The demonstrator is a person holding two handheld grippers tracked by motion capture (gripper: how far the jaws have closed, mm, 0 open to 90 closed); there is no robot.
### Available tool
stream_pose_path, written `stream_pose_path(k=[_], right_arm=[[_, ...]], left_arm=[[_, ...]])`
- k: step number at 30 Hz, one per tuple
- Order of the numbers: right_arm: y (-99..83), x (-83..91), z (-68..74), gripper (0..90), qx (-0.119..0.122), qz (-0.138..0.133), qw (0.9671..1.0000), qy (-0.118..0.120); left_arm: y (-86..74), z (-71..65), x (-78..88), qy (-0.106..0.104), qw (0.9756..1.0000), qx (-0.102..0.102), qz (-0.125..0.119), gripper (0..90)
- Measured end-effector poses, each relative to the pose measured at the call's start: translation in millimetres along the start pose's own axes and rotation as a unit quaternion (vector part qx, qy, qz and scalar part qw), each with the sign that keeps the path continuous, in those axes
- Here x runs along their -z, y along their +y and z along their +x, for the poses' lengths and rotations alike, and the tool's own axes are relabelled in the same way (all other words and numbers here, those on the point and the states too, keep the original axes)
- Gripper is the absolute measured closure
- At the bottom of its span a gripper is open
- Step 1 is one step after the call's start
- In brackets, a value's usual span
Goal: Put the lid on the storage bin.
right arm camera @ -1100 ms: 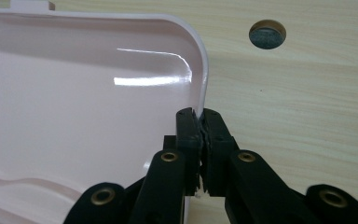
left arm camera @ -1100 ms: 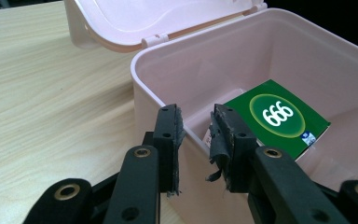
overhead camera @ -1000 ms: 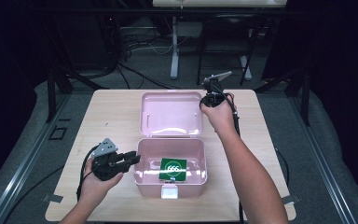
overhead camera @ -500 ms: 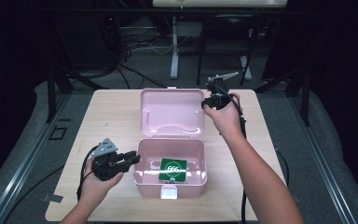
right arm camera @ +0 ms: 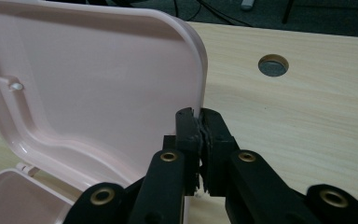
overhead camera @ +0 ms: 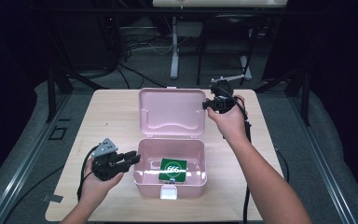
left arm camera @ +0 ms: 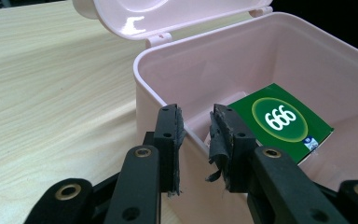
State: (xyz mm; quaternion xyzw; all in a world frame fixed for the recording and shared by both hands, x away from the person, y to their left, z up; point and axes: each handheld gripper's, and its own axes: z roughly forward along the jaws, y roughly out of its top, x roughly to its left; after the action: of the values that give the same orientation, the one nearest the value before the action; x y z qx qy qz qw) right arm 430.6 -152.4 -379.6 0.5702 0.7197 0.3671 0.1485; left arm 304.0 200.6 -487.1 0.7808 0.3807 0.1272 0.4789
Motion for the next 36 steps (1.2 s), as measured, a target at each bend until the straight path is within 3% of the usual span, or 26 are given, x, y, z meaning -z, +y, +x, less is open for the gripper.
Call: stream_pose_path(k=[5, 14, 23, 30, 36], right_arm=[[-2.7, 5.7, 3.1, 87.0, 0.007, -0.008, 0.9999, 0.0], [-17.0, 18.4, 8.6, 86.9, 0.037, -0.049, 0.9981, -0.002], [-27.4, 28.3, 9.3, 86.9, 0.039, -0.069, 0.9968, 0.011], [-39.9, 38.3, 16.0, 86.9, 0.064, -0.091, 0.9938, 0.003], [-49.4, 44.3, 17.6, 86.9, 0.063, -0.107, 0.9922, 0.009]], left_arm=[[-0.1, -0.1, 0.0, 0.001, 1.0, 0.001, -0.001, 71.8], [-0.4, 0.0, -0.3, 0.001, 1.0, 0.003, -0.003, 71.9], [-0.7, -0.2, -0.5, 0.001, 1.0, 0.003, -0.004, 71.4], [-0.6, -0.1, -0.8, 0.002, 1.0, 0.002, -0.002, 70.9], [0.5, -1.4, -1.4, 0.011, 0.9999, -0.003, -0.003, 70.0]])
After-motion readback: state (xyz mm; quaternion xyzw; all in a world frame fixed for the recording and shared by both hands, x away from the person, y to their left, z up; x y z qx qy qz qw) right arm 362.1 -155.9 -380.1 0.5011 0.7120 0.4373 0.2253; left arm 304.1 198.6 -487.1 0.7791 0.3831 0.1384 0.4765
